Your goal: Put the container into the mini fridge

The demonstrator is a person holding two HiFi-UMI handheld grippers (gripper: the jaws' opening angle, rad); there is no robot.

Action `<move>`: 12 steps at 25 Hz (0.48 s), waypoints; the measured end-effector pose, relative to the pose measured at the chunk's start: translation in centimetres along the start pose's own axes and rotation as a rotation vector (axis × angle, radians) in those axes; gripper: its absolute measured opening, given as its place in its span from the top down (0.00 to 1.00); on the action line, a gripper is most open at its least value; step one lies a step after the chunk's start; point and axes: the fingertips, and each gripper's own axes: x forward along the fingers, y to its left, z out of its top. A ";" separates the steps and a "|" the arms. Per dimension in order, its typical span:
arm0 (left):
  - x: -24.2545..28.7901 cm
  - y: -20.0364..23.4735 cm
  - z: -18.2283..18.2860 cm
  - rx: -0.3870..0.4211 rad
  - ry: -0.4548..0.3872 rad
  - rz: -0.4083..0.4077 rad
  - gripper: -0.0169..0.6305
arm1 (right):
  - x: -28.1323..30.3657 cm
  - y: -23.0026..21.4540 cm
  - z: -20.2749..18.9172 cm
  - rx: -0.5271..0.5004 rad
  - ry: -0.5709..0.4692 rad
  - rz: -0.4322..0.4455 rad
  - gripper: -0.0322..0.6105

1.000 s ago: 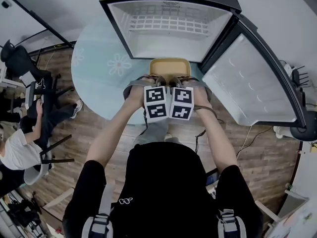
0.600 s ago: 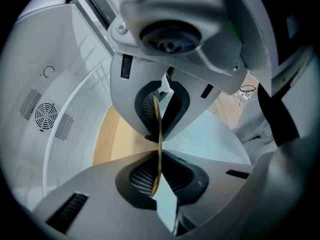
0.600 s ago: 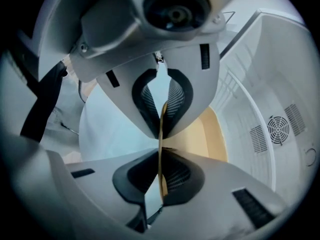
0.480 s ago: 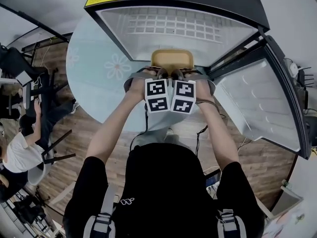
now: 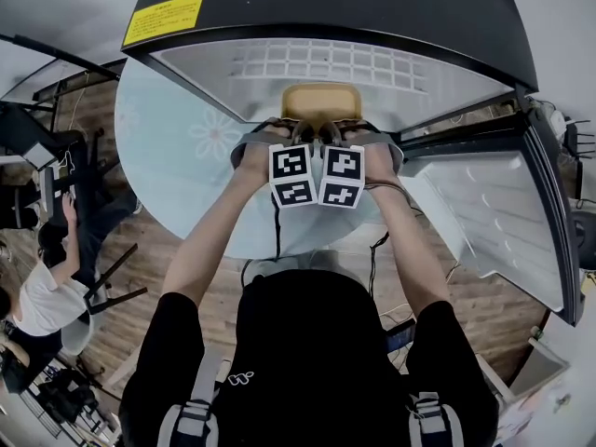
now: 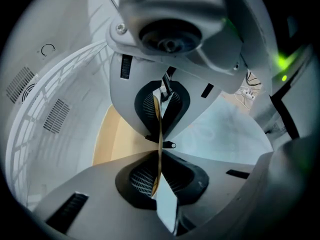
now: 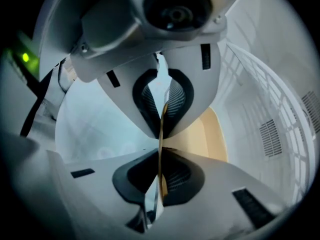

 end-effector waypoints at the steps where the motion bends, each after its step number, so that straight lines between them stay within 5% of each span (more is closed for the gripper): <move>1: 0.3 0.2 -0.1 -0.003 -0.002 0.003 0.93 | 0.4 -0.2 0.0 0.001 -0.001 -0.002 0.93; 12: 3.1 2.6 -1.1 -0.038 -0.024 0.045 0.92 | 3.3 -2.3 -0.7 -0.008 0.003 -0.015 0.93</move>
